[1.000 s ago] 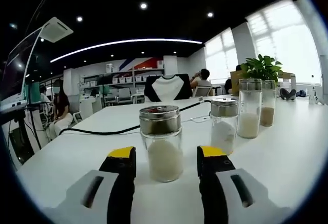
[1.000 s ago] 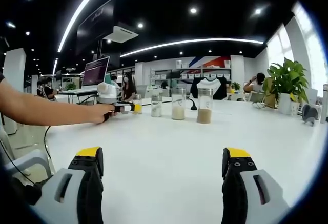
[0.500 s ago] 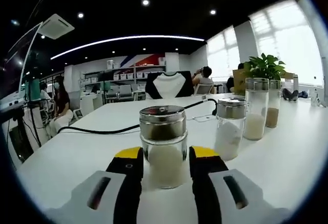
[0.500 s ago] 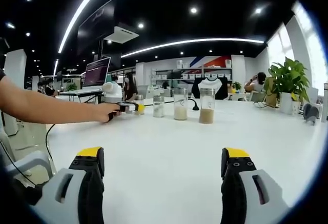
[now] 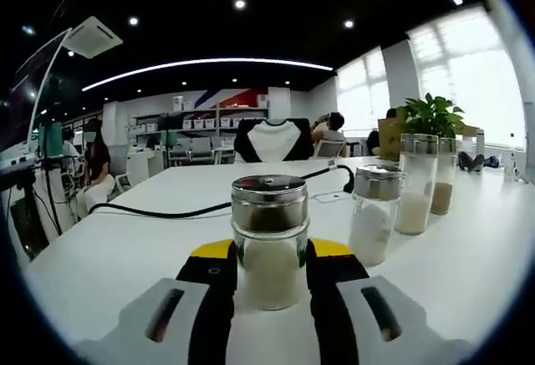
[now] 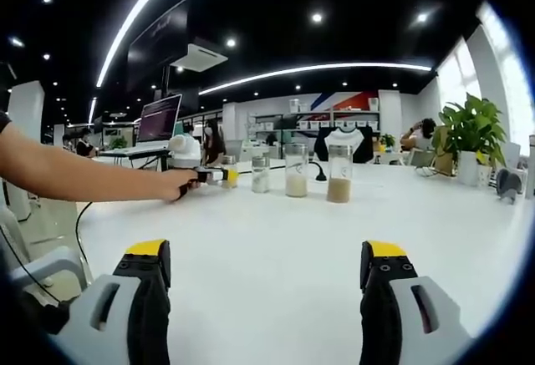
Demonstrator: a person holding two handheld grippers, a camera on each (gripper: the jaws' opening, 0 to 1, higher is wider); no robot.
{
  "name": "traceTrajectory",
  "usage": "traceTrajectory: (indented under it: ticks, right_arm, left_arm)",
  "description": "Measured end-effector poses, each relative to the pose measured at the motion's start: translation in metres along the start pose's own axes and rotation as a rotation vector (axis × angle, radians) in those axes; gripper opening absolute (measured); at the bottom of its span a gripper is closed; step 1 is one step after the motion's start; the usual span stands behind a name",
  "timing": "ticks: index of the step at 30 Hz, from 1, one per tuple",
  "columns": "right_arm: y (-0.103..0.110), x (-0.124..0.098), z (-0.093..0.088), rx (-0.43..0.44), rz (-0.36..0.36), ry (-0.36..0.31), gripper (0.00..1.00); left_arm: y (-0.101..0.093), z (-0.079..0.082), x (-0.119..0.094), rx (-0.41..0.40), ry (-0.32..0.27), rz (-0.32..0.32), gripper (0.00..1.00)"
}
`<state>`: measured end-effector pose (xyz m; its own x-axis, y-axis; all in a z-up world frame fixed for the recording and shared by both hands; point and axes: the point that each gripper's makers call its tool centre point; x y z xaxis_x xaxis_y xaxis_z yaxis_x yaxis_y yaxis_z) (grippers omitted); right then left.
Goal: Rotate the seasoning bottle until the label or dispensing opening points toward the visible target arrow and the bottle remains upright within the marked orientation range
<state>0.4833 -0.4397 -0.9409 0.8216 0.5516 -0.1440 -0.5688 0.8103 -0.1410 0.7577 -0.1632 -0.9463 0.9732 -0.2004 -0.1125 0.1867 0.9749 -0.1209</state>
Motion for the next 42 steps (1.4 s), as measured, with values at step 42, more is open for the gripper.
traceTrajectory:
  ticks: [42]
  right_arm:
    - [0.012,0.001,0.015,0.118,0.049,-0.087,0.91]
  left_arm:
    - [-0.042,0.012,-0.057,0.032,-0.001,-0.151,0.34]
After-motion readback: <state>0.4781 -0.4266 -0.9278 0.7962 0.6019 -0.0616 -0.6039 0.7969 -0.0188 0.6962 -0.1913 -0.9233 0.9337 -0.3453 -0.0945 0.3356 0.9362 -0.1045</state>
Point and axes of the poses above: the point that each gripper's makers call its tool centre point, and the gripper's own axes: x roughly forward along the fingers, y roughly to its left, z roughly out of its top, and after that the axes turned 8 degrees about -x, right-handed
